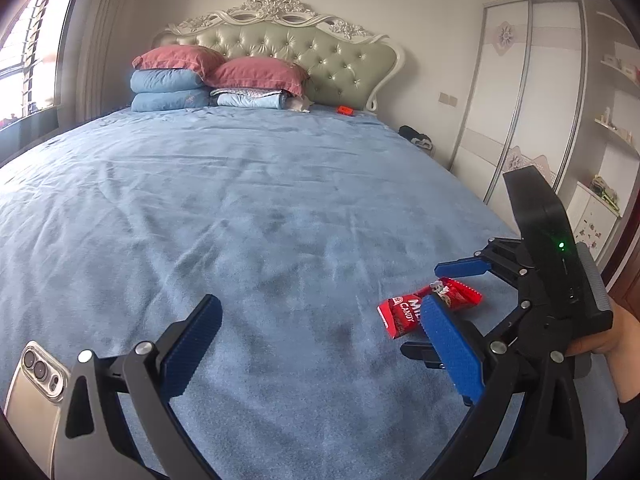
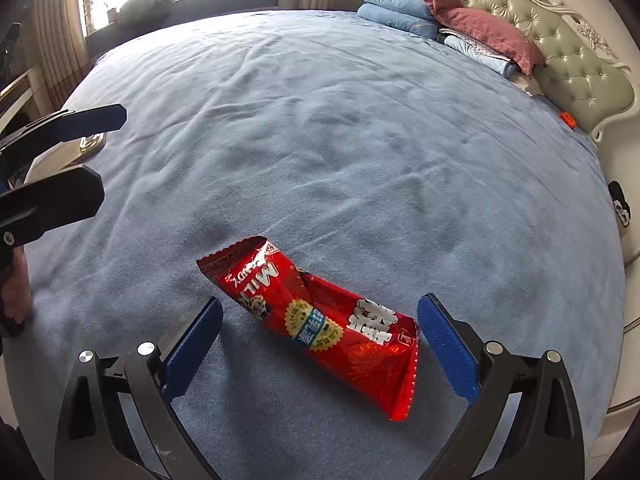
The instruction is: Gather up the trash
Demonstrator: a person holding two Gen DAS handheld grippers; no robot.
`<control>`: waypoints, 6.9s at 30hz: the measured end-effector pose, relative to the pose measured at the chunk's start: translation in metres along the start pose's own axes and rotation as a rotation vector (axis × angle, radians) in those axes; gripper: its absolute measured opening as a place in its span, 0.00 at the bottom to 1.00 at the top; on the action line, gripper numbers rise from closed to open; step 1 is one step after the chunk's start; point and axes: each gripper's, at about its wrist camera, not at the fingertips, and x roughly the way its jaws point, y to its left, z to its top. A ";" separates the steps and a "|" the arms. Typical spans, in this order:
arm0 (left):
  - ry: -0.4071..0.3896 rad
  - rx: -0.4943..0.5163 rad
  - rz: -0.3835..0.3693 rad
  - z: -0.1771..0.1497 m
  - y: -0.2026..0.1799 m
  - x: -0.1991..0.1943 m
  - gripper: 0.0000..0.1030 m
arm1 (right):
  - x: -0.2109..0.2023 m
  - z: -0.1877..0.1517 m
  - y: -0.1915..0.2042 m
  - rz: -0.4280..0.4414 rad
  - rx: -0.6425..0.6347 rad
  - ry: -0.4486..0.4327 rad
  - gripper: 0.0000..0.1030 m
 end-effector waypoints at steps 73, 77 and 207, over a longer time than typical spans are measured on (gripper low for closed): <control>0.351 0.757 -0.701 -0.182 -0.561 -0.040 0.96 | -0.316 -0.580 -0.056 -0.370 1.042 -0.180 0.21; 0.386 0.777 -0.680 -0.194 -0.568 -0.031 0.96 | -0.315 -0.592 -0.054 -0.358 1.060 -0.189 0.21; -0.244 0.137 0.014 -0.045 -0.149 -0.135 0.96 | -0.221 -0.208 0.064 -0.382 0.605 -0.525 0.92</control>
